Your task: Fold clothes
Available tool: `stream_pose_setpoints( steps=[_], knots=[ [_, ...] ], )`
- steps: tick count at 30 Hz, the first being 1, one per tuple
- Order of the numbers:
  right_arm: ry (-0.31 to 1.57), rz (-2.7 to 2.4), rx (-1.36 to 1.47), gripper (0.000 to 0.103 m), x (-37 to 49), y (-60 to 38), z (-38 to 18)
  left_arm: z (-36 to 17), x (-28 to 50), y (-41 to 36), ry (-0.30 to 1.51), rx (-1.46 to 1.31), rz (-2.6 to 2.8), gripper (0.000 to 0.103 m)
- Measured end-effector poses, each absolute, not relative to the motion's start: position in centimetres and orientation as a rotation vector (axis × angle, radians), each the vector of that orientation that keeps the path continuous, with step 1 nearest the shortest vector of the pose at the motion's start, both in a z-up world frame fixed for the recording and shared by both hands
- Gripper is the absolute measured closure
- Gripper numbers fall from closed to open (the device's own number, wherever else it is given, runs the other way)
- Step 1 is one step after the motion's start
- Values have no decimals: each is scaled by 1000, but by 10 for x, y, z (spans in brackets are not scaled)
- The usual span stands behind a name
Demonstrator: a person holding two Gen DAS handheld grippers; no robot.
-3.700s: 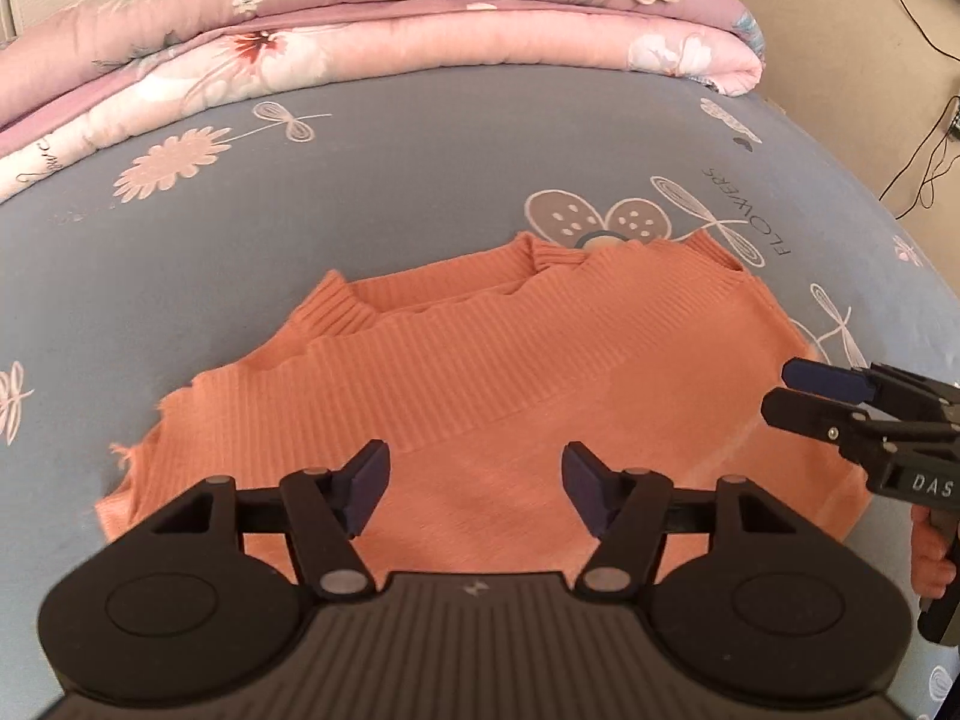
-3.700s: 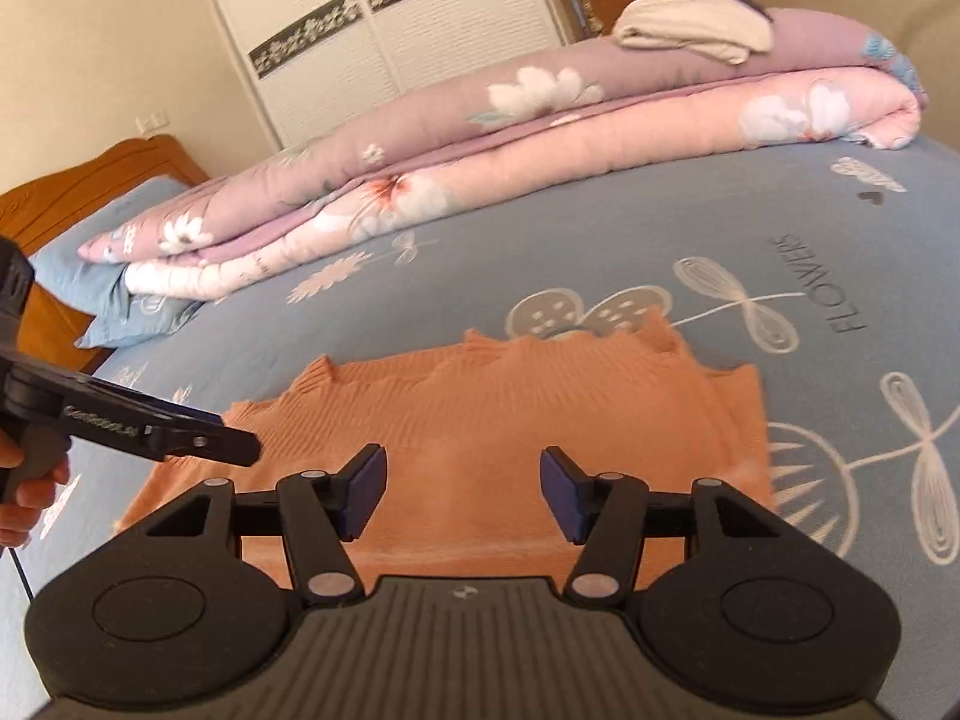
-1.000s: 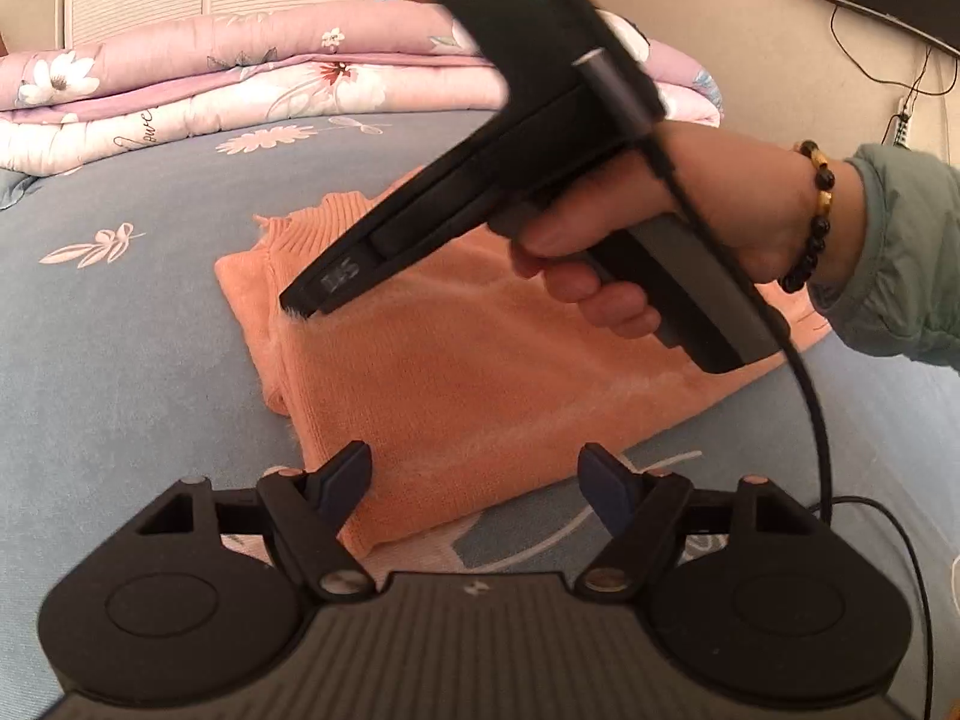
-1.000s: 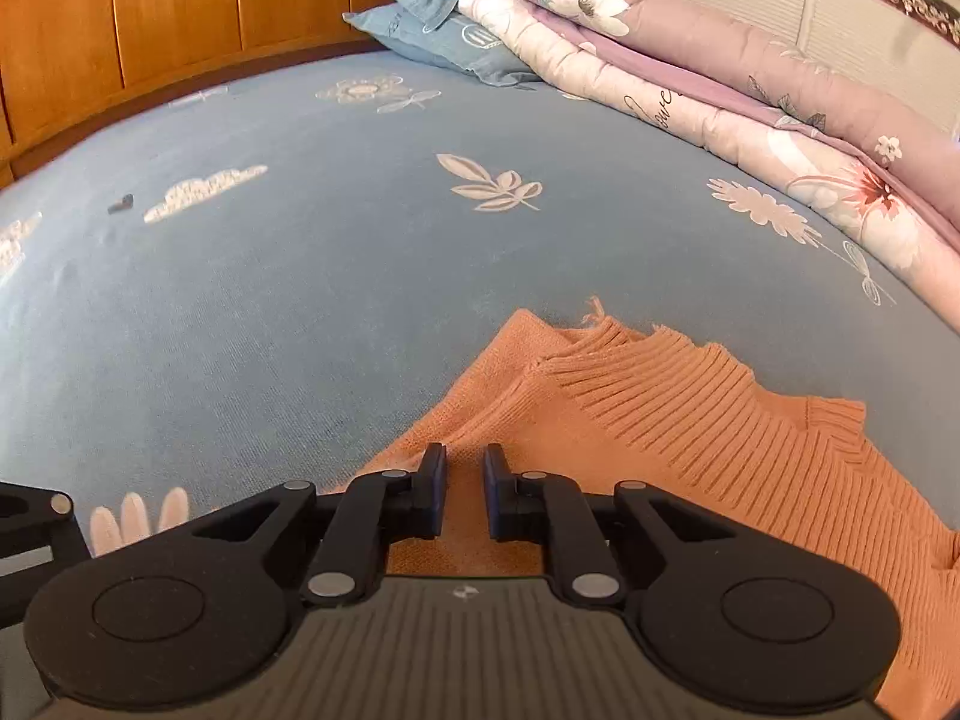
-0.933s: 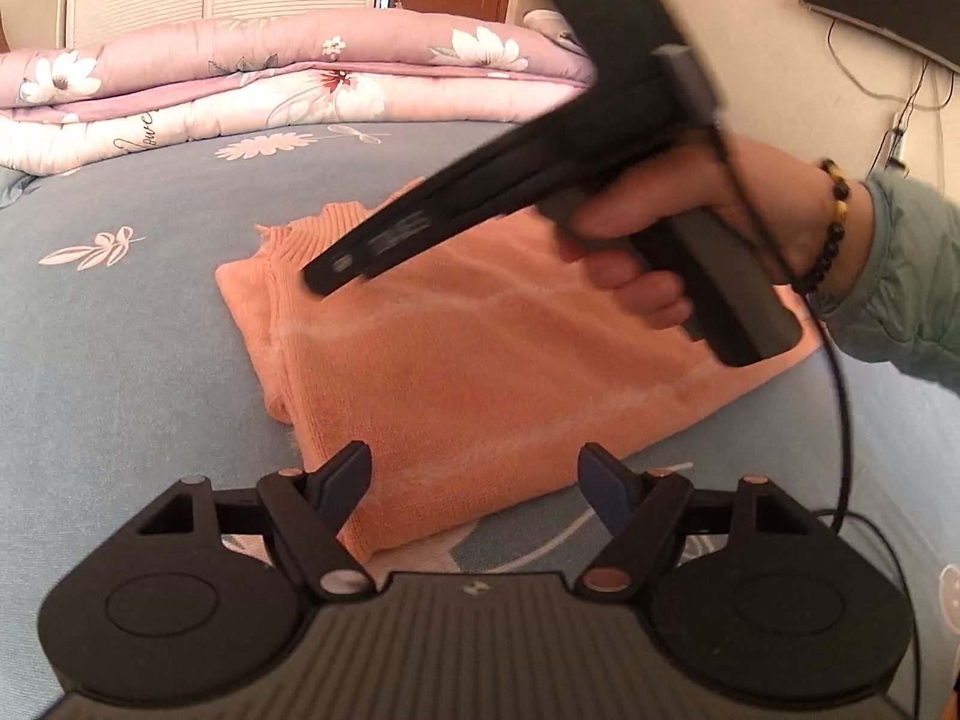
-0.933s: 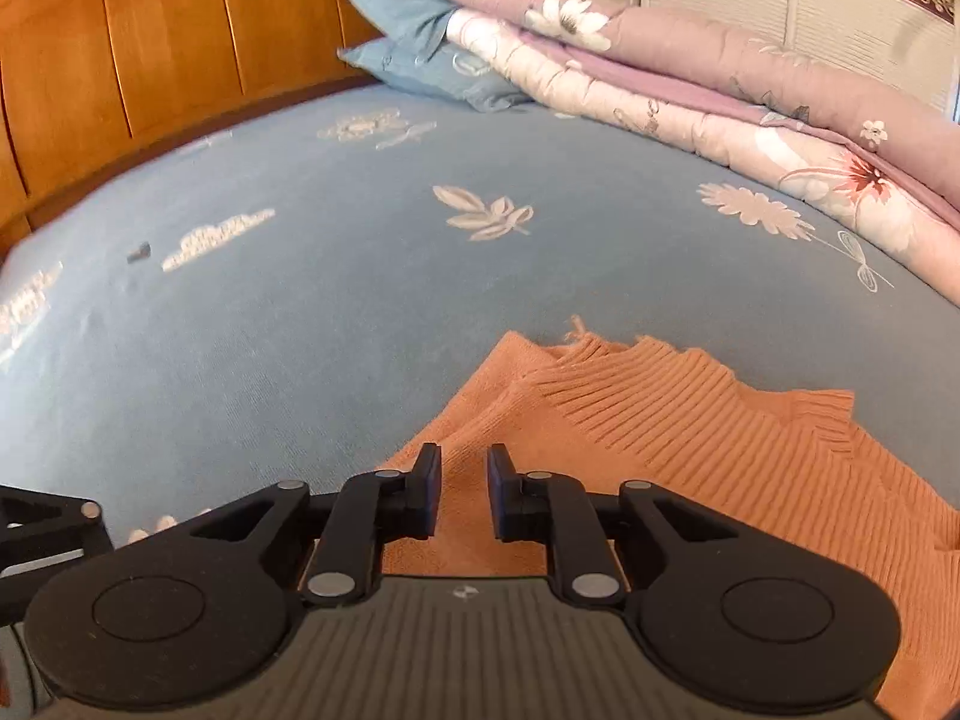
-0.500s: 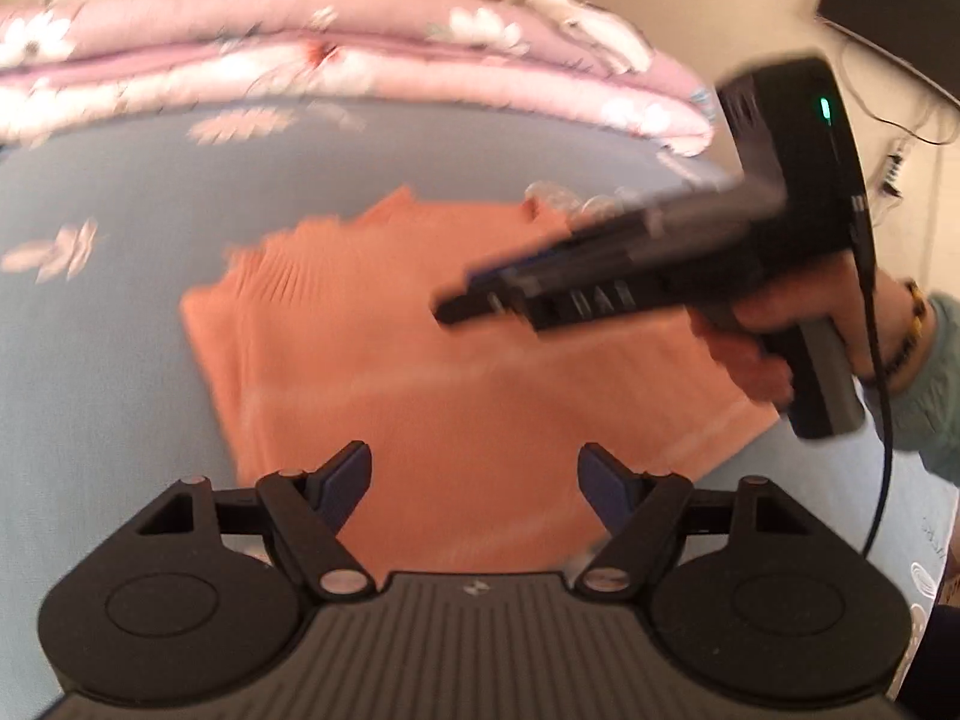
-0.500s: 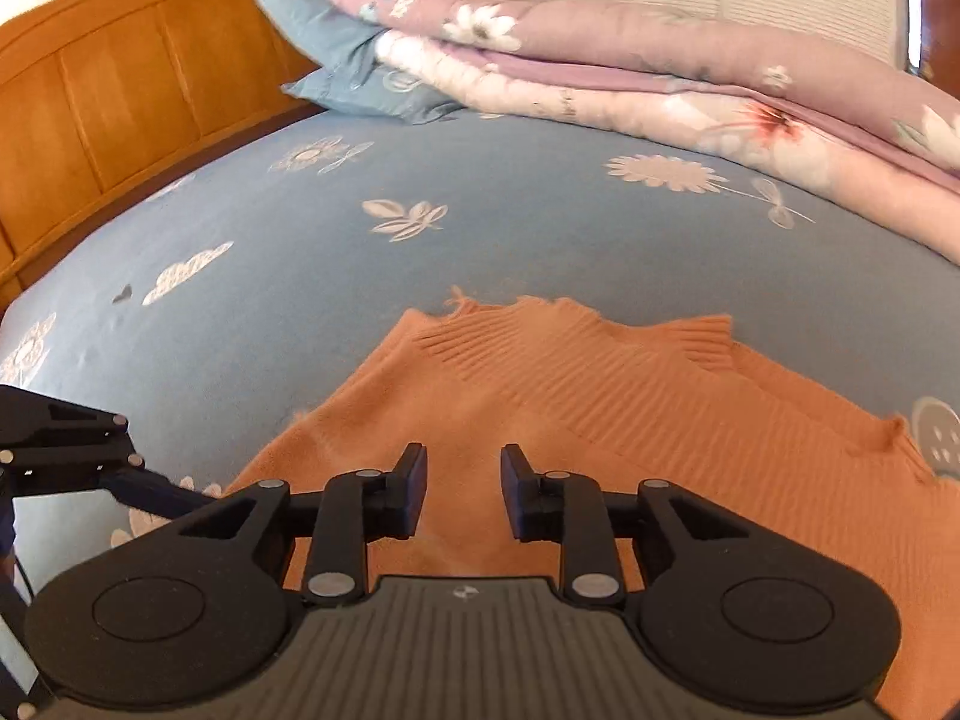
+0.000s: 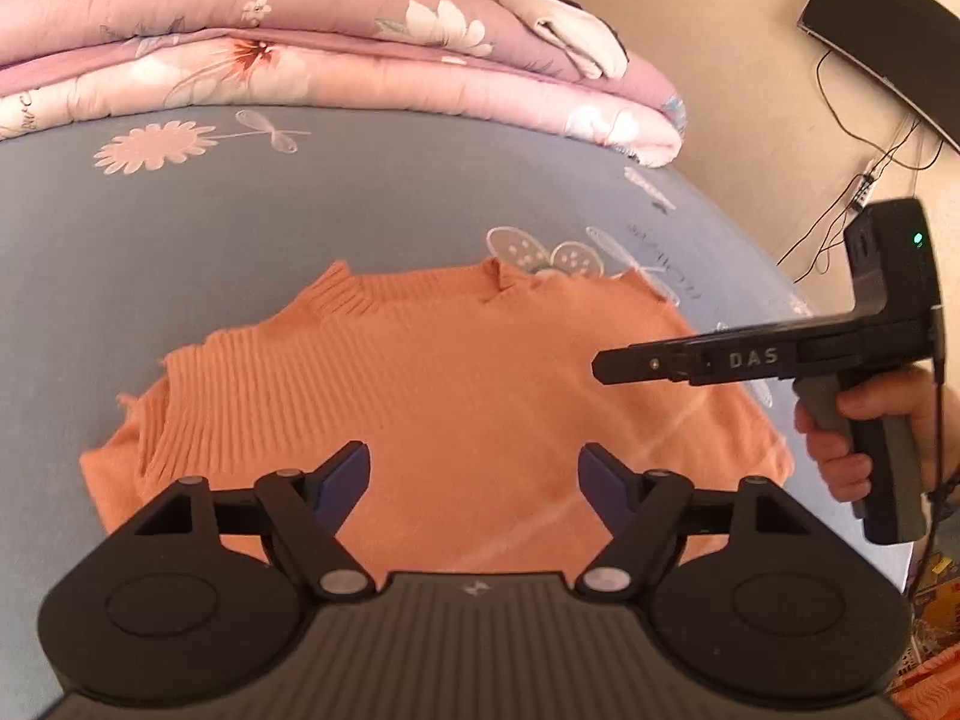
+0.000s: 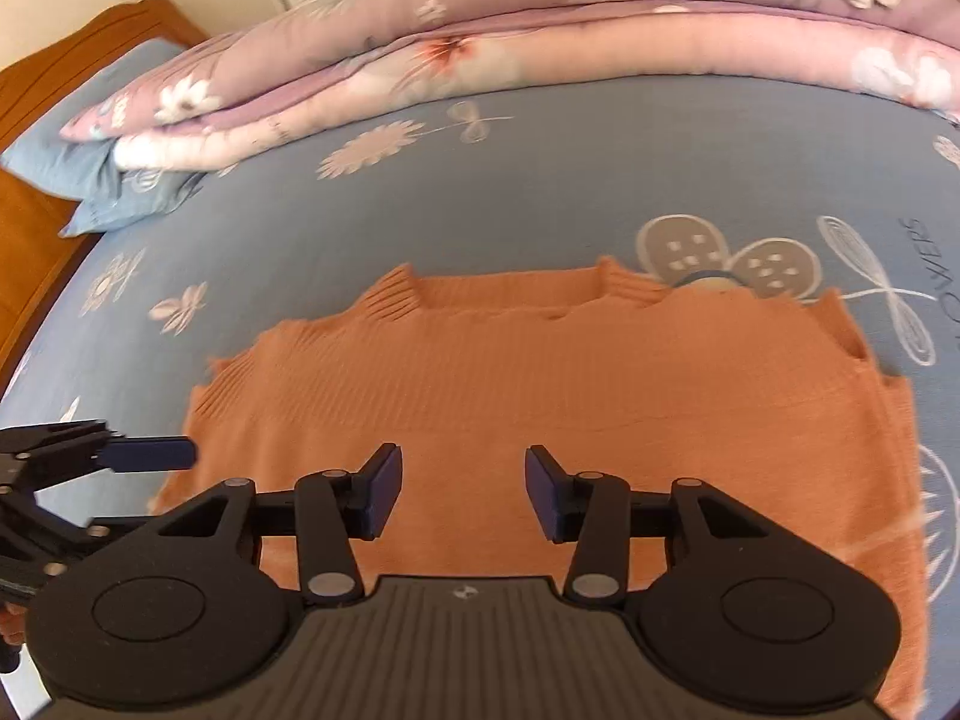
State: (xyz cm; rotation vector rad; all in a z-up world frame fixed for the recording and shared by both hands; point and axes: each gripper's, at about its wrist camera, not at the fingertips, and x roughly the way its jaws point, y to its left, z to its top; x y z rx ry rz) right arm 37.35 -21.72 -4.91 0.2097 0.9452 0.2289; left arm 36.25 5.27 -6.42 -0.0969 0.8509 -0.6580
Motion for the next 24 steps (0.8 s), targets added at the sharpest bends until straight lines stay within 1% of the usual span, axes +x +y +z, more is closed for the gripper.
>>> stream_pose_setpoints(
  steps=[4,6,7,8,9,12,15,18,19,20,21,24],
  knots=[
    [935,139,245,52,394,-270,-67,-80,395,17,856,-19,-634,27],
    [947,84,239,52,400,-293,-80,-96,410,7,898,10,-576,27],
    [964,53,220,52,402,-304,-87,-106,415,5,953,33,-530,27],
    [1005,15,199,52,405,-314,-97,-114,417,3,980,61,-515,28],
    [1008,27,225,52,403,-323,-102,-114,413,1,964,88,-517,27],
    [954,36,214,52,393,-339,-87,-97,405,1,955,105,-523,27],
    [903,14,124,48,387,-350,-79,-85,399,13,944,58,-493,26],
    [926,36,111,49,400,-358,-95,-86,395,26,975,1,-417,26],
    [934,51,106,51,405,-358,-98,-87,394,28,979,-17,-399,26],
    [944,71,103,67,412,-355,-98,-88,393,30,981,-33,-384,26],
    [964,81,95,91,416,-353,-97,-88,392,30,984,-44,-372,26],
    [969,71,172,92,416,-363,-88,-88,389,28,970,-43,-366,26]
  ],
)
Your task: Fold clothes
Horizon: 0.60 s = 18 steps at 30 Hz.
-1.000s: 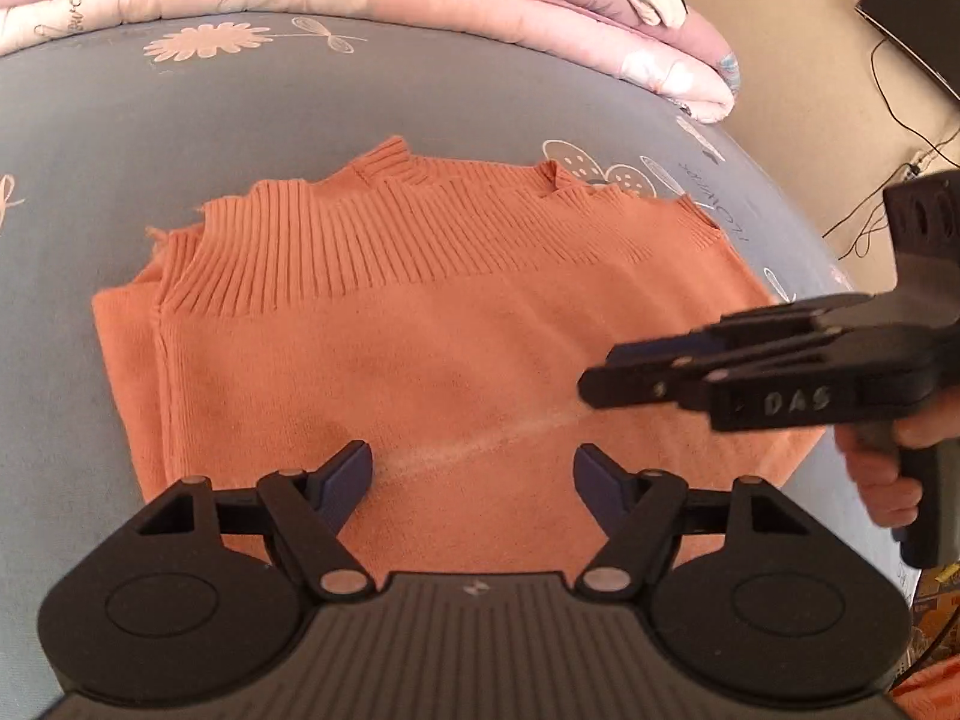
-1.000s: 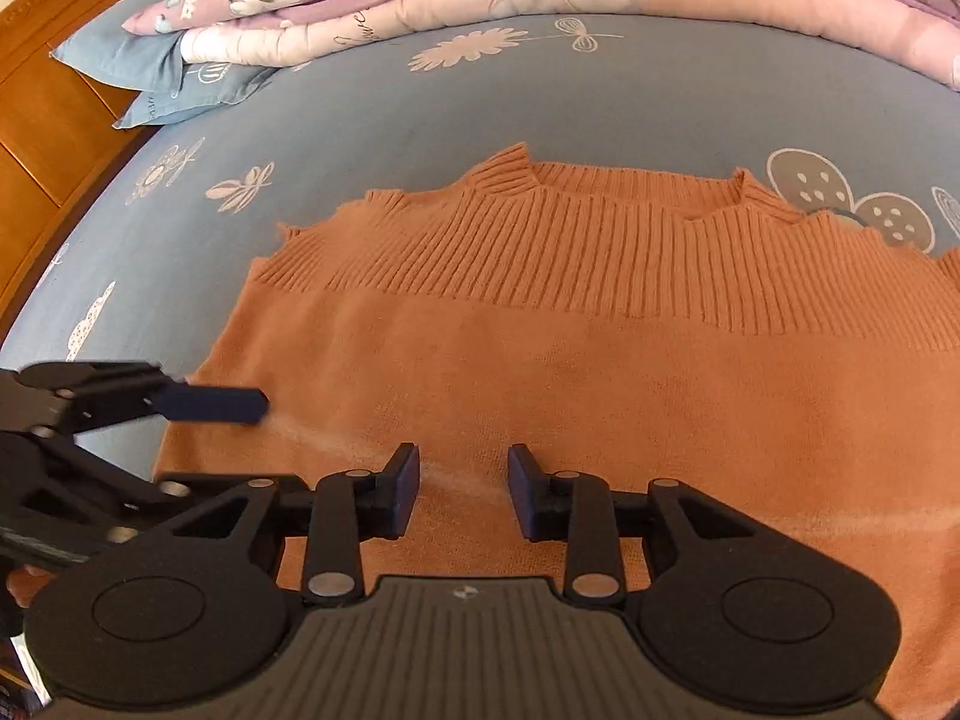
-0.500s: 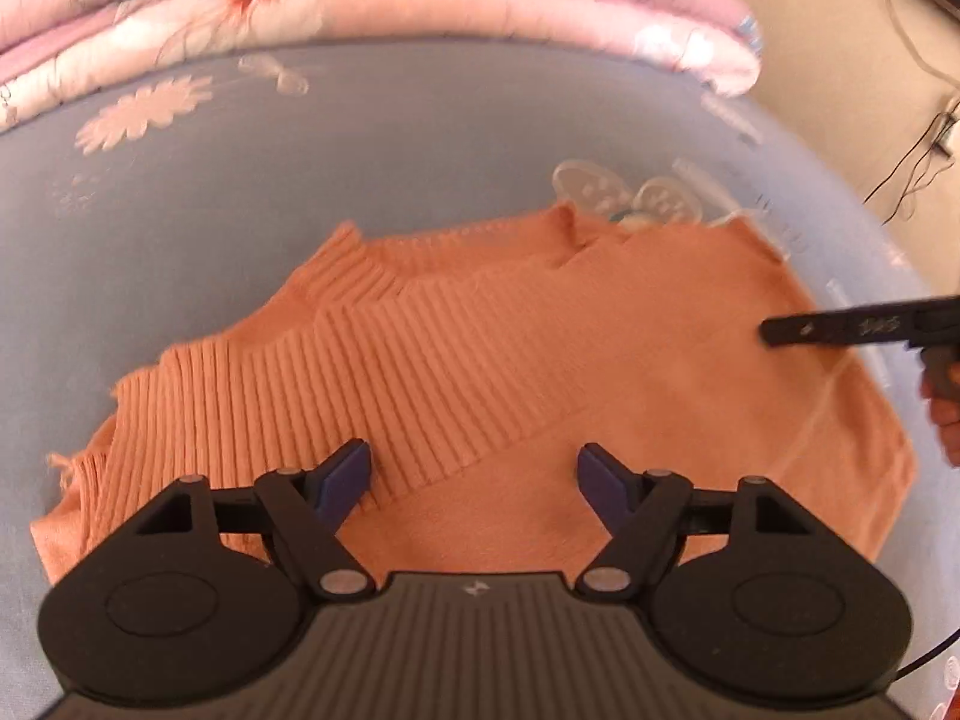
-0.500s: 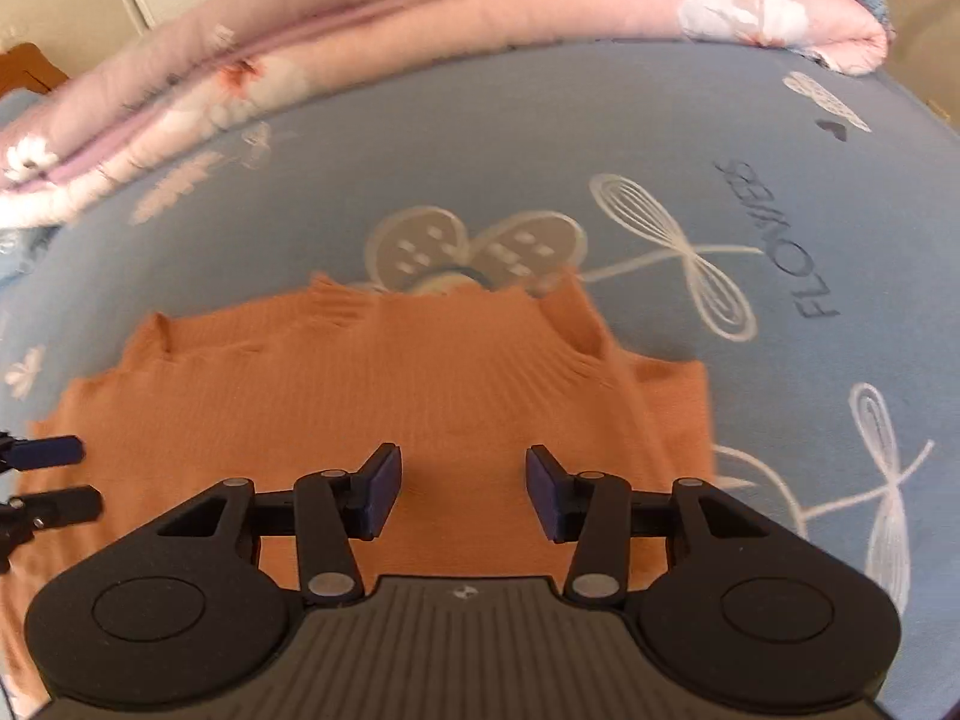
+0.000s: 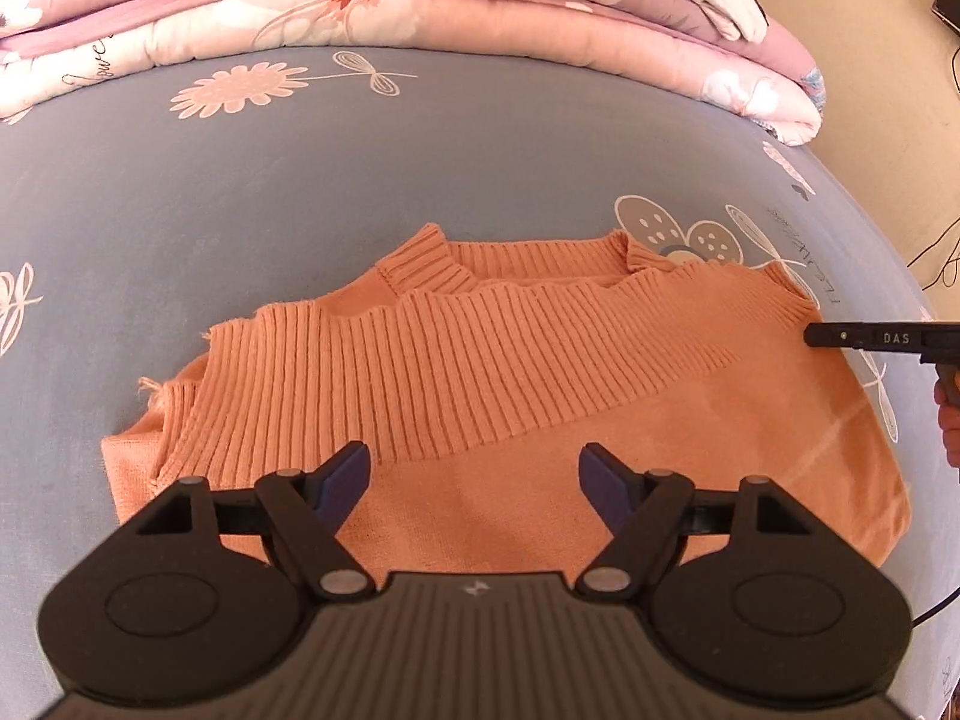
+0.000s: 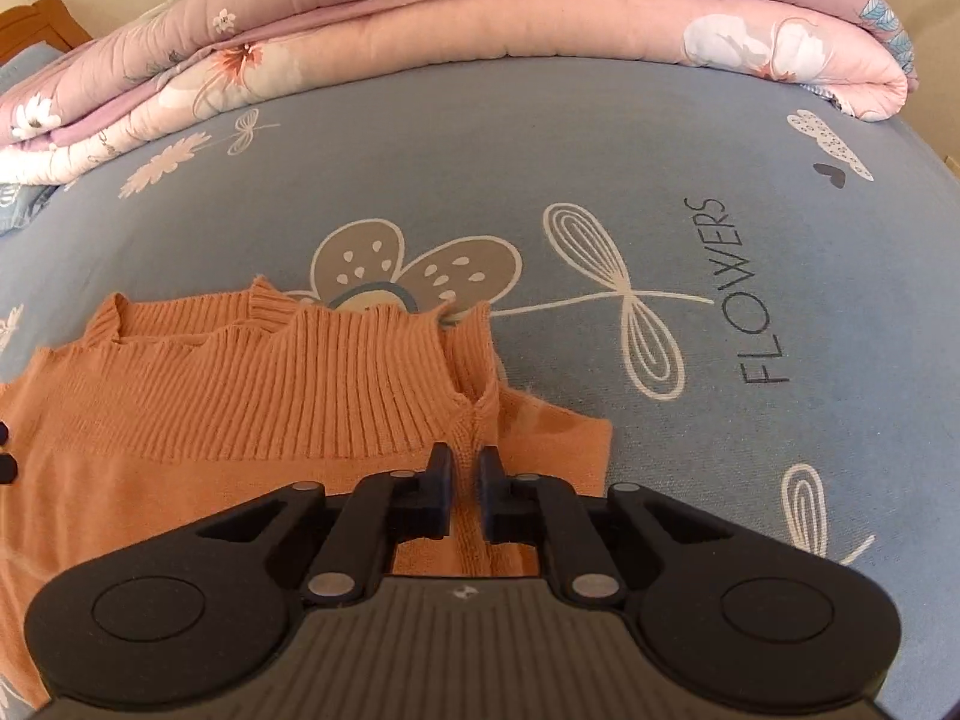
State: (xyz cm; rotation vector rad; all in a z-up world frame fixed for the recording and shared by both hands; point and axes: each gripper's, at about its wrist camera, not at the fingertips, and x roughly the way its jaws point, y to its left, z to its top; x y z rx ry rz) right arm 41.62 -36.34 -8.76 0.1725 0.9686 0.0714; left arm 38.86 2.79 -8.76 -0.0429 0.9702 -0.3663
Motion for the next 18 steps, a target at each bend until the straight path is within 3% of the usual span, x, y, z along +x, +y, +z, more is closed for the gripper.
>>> stream_pose_setpoints(
  steps=[4,7,12,16,18],
  knots=[
    [1021,19,312,83,416,-398,-106,-101,399,17,1020,66,-335,28],
    [979,34,299,76,403,-395,-84,-83,395,17,979,45,-362,27],
    [969,152,195,77,352,-364,-54,-63,354,-4,920,55,-493,27],
    [1083,150,101,81,325,-354,-87,-90,324,-22,955,146,-544,26],
    [1059,130,174,86,319,-366,-97,-112,324,-19,1026,155,-472,30]
  ],
)
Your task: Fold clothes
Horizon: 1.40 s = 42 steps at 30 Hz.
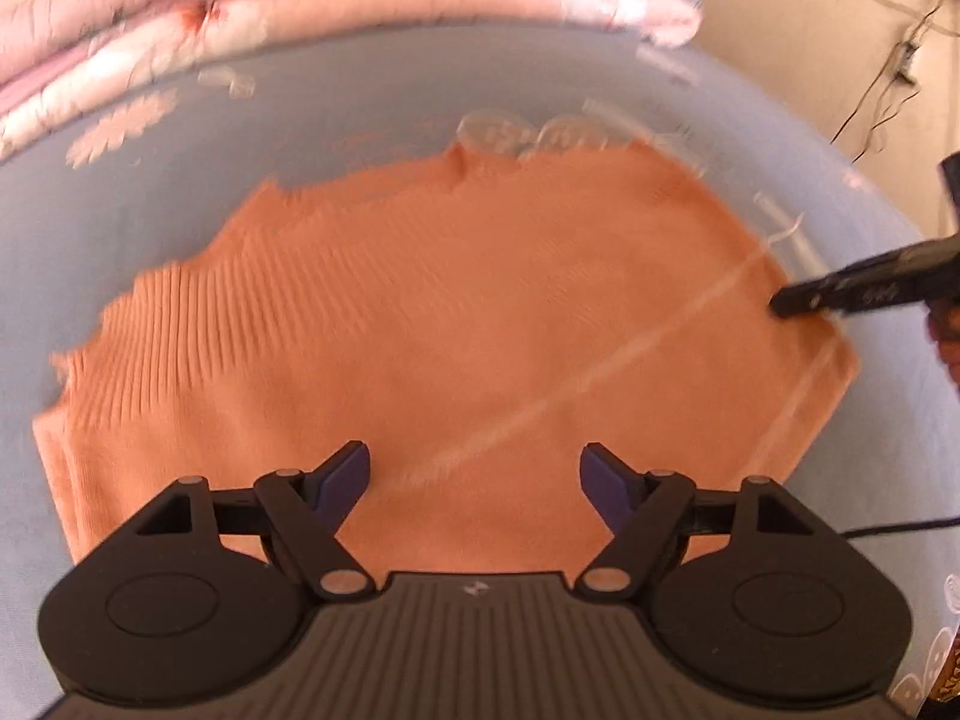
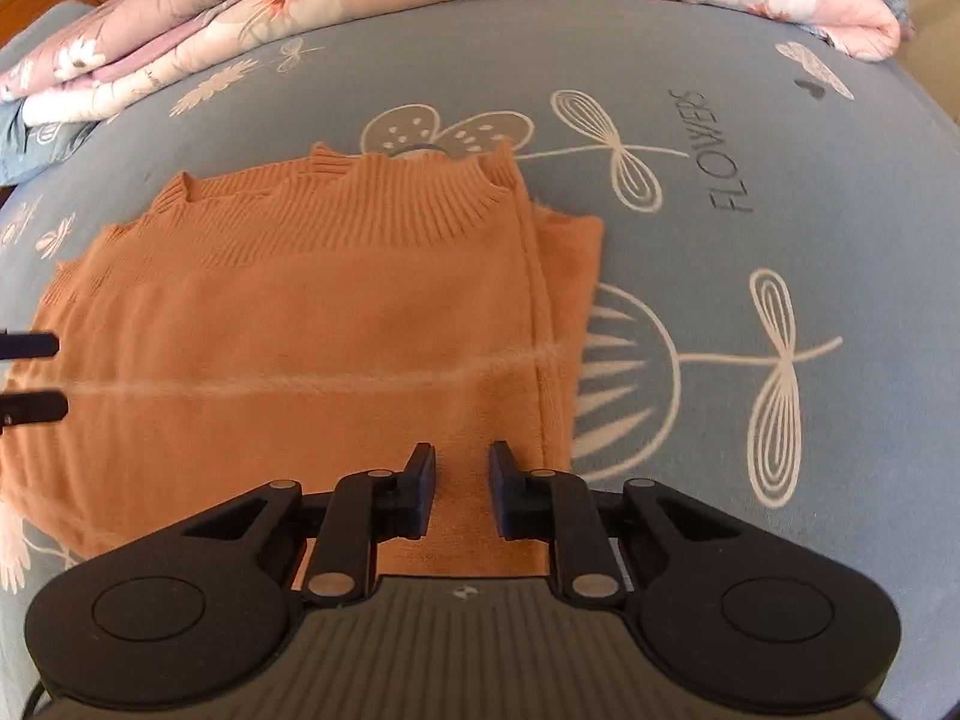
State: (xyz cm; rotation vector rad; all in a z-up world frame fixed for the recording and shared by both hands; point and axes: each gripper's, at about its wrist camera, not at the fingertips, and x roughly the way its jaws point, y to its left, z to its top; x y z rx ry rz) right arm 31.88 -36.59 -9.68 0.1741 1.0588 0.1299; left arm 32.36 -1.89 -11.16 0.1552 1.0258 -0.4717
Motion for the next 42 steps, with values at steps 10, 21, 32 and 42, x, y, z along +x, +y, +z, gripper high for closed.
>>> stream_pose_setpoints(
  steps=[10,21,32,42],
  knots=[
    [1068,261,81,67,276,-301,-73,-96,272,-19,1002,174,-424,26],
    [1125,320,173,51,261,-289,-80,-98,233,16,986,-28,-98,24],
    [1156,280,91,51,261,-240,-67,-103,237,75,933,-156,-127,20],
    [1131,251,128,47,273,-151,-21,-88,234,121,1018,-257,-201,21]
  ],
)
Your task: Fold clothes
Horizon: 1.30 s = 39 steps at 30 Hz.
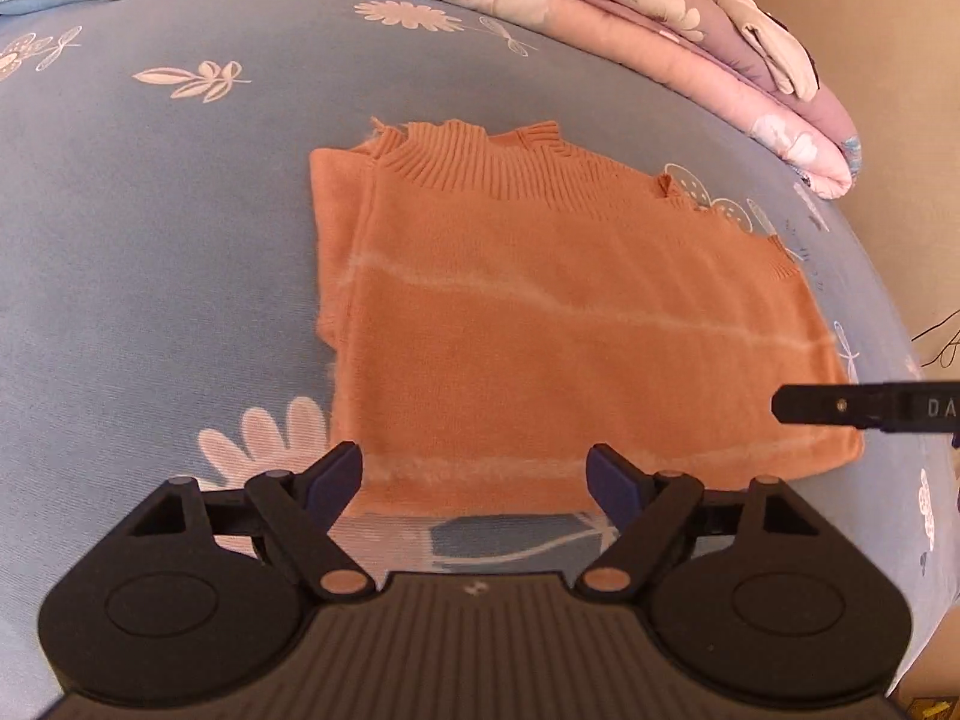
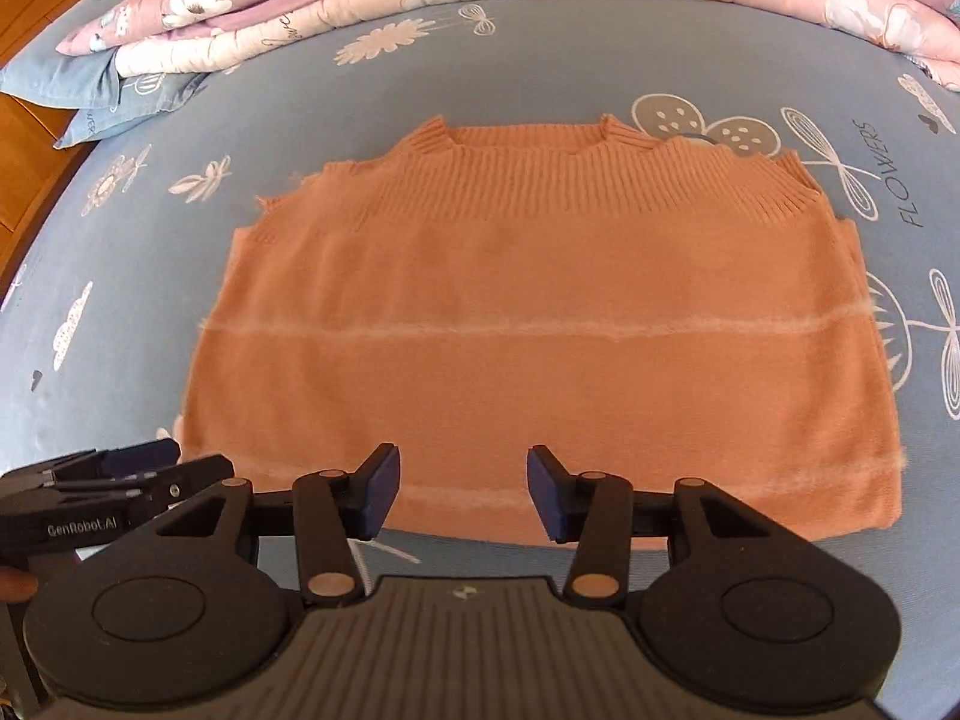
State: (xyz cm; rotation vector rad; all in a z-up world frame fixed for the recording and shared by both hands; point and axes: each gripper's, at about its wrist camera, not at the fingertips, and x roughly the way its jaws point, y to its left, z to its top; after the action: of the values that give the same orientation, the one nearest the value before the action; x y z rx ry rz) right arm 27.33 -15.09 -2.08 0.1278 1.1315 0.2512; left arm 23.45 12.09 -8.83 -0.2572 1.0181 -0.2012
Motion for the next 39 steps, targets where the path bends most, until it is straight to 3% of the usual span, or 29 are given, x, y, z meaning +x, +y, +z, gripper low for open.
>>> stream_pose_setpoints(
  steps=[9,15,23,25,27,33,39],
  knots=[
    [1183,370,59,47,279,-86,-33,-112,240,129,949,-277,-314,21],
    [1214,419,20,47,277,-84,-48,-140,243,139,1064,-311,-318,24],
    [1187,541,34,48,288,-68,-45,-110,221,150,1029,-287,-262,23],
    [1185,634,24,53,293,-46,-49,-108,215,151,1043,-266,-224,23],
    [1193,715,-5,76,298,-20,-56,-108,206,152,1050,-251,-227,23],
    [1245,736,-101,72,307,37,-101,-115,180,161,1094,-262,-231,23],
    [1259,760,-38,72,302,21,-71,-113,177,174,1081,-307,-206,23]
  ],
)
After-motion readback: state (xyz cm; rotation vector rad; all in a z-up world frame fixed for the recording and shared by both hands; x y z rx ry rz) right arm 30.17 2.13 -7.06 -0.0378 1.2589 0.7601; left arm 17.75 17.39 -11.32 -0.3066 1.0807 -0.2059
